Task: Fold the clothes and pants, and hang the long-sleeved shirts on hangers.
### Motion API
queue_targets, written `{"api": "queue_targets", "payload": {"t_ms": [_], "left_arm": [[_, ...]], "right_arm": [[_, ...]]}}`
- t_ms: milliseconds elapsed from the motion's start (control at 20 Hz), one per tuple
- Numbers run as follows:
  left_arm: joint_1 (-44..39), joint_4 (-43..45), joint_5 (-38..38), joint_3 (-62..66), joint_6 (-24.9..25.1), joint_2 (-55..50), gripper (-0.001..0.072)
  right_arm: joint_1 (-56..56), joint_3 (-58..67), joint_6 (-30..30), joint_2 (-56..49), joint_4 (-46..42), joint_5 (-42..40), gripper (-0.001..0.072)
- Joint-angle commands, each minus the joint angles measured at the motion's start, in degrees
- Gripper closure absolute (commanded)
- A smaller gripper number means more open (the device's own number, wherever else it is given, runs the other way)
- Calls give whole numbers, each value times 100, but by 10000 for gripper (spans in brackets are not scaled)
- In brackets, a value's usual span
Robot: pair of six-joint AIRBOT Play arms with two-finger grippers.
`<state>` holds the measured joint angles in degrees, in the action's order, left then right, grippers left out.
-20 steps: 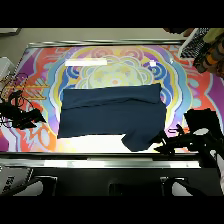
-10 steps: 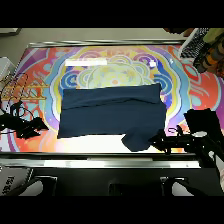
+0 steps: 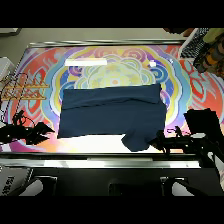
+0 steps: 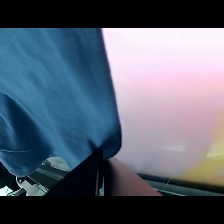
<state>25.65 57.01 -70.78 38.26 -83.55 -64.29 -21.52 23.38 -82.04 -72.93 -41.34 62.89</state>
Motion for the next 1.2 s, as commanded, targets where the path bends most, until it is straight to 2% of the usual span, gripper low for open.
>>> {"api": "queue_targets", "payload": {"t_ms": [0, 300, 800, 850, 900, 950, 1000, 1150], "left_arm": [[33, -365, 269, -295, 223, -140, 161], [20, -815, 599, -321, 533, -570, 177], [-177, -946, 831, -321, 560, -1172, 184], [-271, -946, 872, -321, 560, -1215, 211], [-345, -946, 894, -321, 560, -1259, 341], [-389, -946, 894, -321, 560, -1296, 539], [-393, -946, 887, -319, 557, -1300, 691], [-380, -914, 680, -295, 487, -1196, 695]], "right_arm": [[4, -4, 26, -4, -22, -286, 678], [4, -4, 26, -4, -17, -299, 678], [4, 2, 28, -2, 70, -238, 678], [4, 2, 28, -2, 68, -223, 678], [4, 2, 28, 4, 68, -197, 678], [4, 2, 28, 42, 66, -179, 679], [4, 2, 28, 122, 61, -177, 679], [4, 24, 24, 570, 9, -63, 680]]}}
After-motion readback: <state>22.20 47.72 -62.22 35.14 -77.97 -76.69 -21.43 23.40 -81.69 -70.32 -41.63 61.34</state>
